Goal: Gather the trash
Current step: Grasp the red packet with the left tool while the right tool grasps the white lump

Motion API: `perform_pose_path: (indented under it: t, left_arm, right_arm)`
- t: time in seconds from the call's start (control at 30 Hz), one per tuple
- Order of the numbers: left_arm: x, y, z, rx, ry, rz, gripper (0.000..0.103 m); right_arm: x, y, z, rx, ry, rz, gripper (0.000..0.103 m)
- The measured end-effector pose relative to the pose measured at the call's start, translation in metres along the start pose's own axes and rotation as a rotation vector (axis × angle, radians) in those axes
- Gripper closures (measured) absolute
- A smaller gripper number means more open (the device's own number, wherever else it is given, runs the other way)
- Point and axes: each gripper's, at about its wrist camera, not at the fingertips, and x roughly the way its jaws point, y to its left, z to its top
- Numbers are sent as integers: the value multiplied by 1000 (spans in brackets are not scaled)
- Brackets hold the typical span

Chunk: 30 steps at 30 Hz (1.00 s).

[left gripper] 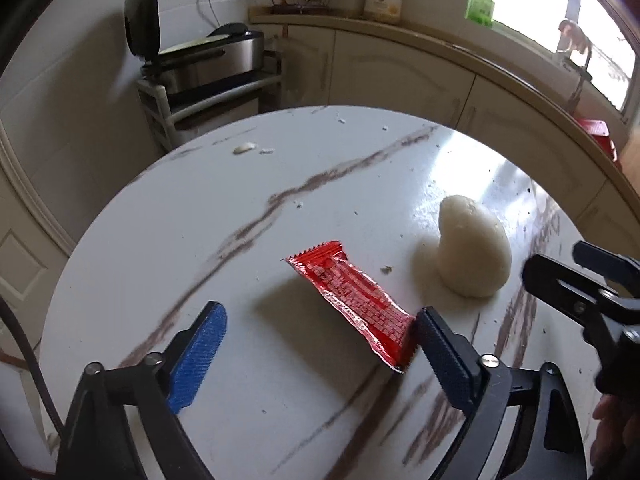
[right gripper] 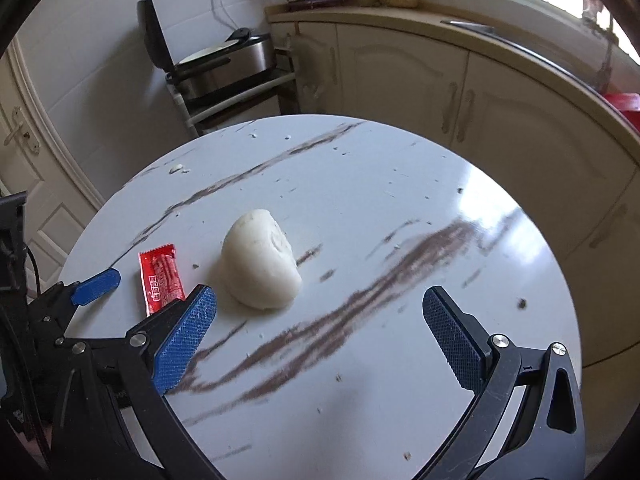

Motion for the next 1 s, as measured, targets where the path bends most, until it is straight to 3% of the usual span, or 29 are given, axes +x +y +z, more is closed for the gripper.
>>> perform_pose_path:
  t: [0.3,0.4,0.47,0.5,0.7,0.8,0.87,1.0]
  left_arm:
    - [26,29,29,29,-23,-57,73]
    - [30,43,25,20,-20,-77,80]
    - [35,50,29,23,-21,-83,80]
    - [37,53,29,28,-21,-82,79]
    - [53,50,40,64,-27,-44,51]
    - [61,37,40,82,-36,-25,49]
    - [63,34,40,77,-38,-28,53]
    - [66,37,40,48,-35,-76,81]
  right_arm:
    - [30,26,17,-33,25,26,1]
    - [40,38,18,-59,40,13,7]
    - [46,43,17,-74,53,-5,26]
    - [50,44,15,-79,64,-13,29]
    - [52,45,11,-93,51,-36,37]
    - [52,45,11,-108,44,-47,51]
    - [51,43,11,-105,42,-39,52]
    - [47,39,8,-89,35,-16,53]
